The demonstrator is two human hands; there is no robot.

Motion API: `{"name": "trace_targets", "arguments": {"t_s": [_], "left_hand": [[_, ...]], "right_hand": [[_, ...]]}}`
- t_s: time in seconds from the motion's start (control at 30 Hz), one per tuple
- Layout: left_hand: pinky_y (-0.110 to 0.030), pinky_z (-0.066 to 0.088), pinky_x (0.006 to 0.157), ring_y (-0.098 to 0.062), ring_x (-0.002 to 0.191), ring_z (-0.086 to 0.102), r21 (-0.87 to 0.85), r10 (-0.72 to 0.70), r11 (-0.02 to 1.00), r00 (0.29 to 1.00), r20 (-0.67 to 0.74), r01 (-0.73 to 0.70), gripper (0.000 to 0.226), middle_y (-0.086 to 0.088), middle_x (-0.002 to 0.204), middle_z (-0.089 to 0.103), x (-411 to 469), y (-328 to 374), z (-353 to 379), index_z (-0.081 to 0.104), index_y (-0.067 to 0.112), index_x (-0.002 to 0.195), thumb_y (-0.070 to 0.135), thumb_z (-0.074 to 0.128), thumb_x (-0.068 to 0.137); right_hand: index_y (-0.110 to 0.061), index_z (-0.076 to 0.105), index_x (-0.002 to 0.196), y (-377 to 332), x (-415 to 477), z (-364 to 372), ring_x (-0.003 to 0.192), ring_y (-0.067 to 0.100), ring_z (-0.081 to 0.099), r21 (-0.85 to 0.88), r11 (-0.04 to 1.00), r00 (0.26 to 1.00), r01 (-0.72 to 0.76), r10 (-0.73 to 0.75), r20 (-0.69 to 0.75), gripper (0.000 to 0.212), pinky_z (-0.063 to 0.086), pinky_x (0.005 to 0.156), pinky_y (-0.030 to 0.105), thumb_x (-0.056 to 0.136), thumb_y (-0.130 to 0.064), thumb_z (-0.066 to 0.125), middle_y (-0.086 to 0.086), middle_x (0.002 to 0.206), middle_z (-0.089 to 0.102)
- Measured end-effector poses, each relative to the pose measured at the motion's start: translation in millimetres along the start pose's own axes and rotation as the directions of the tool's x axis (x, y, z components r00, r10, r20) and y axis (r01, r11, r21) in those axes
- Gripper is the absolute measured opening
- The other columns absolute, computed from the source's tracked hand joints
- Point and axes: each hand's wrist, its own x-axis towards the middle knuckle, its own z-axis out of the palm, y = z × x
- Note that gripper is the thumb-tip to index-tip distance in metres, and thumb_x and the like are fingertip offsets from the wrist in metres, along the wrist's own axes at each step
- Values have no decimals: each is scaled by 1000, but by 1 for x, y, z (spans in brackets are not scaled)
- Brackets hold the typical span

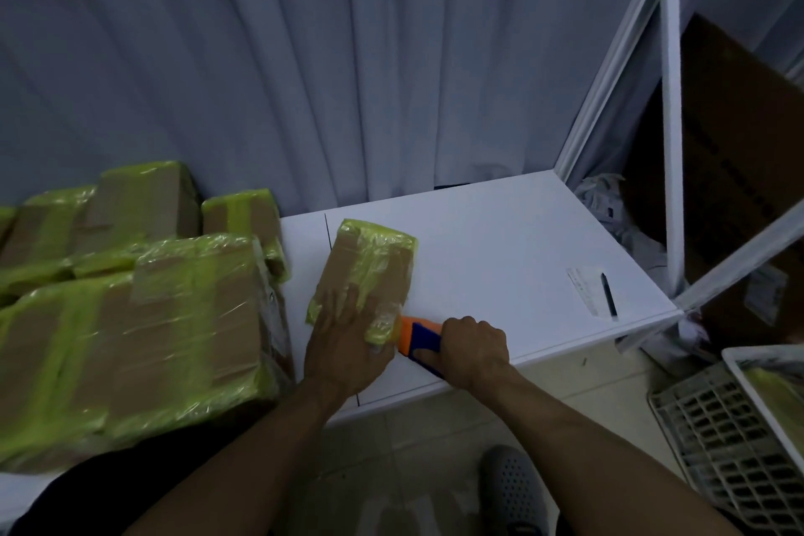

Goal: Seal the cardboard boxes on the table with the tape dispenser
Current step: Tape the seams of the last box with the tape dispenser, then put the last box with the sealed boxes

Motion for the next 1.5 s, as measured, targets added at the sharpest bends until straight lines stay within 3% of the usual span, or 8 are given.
{"name": "trace_targets", "arguments": {"t_s": [0.13, 0.33, 0.5, 0.77, 1.13, 1.3, 1.4, 1.5], "left_hand": [[-52, 20, 118, -32, 147, 26, 141, 33, 989, 997, 72, -43, 90, -5, 158, 34, 20, -14, 15, 27, 31, 154, 83, 9, 83], [-60, 38, 108, -43, 129, 50, -16, 15, 1000, 999, 43, -14, 78, -12, 139, 56, 37, -4, 19, 53, 24, 138, 76, 38, 81], [-53, 19, 118, -36, 147, 26, 120, -37, 992, 996, 77, 28, 105, -10, 160, 29, 39, -11, 10, 28, 27, 155, 89, -5, 77], [-47, 21, 116, -39, 145, 19, 193, -94, 980, 965, 244, 47, 90, -11, 162, 12, 42, -10, -37, 2, 29, 158, 51, 59, 91], [-42, 32, 111, -33, 135, 37, 286, -135, 951, 990, 50, 116, 63, -11, 155, 29, 121, -48, -43, 24, 16, 152, 40, 49, 99], [-52, 44, 101, -41, 124, 51, 288, -174, 938, 981, -83, 191, 59, -20, 150, 42, 147, -68, -38, 43, 6, 145, 29, 58, 92], [-47, 55, 90, -35, 117, 61, 261, -266, 919, 954, -137, 294, 58, -15, 138, 57, 162, -86, -32, 54, 12, 137, 47, 21, 105], [-46, 49, 95, -32, 115, 60, -106, -213, 975, 953, -216, 194, 64, -12, 131, 61, 144, -35, -47, 59, 19, 131, 57, 19, 100]], "right_hand": [[-16, 63, 121, 2, 10, 3, 99, 25, 69, 20, 1000, 999, -25, 24, 43, 65, 47, 76, 33, 91, -72, 54, 5, 114, 71], [-17, 63, 124, 1, 25, 14, 107, 25, 68, -35, 997, 996, -72, 73, 45, 60, 49, 85, 34, 93, -67, 55, 4, 120, 69], [-17, 64, 112, 6, 35, 5, 98, 24, 68, 134, 973, 980, -187, 175, 92, 67, 49, 75, 32, 86, -78, 56, 3, 109, 69], [-13, 57, 75, 9, 52, -6, 74, 22, 66, 601, 768, 975, -220, 150, 166, 64, 50, 64, 30, 90, -75, 52, 4, 78, 65], [-14, 59, 105, -27, 79, -30, 84, 15, 65, 920, 374, 992, -122, 50, 112, 14, 47, 62, 24, 98, -25, 63, 4, 99, 68], [-14, 60, 116, -32, 94, -23, 98, 17, 67, 910, 404, 995, -91, 7, 97, 20, 57, 79, 29, 98, -22, 62, 3, 112, 69], [-9, 64, 117, -29, 96, -20, 100, 19, 68, 891, 453, 1000, -10, 13, 4, 24, 55, 74, 20, 98, -23, 66, 4, 113, 71], [-2, 68, 103, -25, 93, -25, 86, 18, 67, 865, 498, 993, 60, 62, -105, 24, 45, 56, 8, 96, -25, 71, 6, 97, 73]]}}
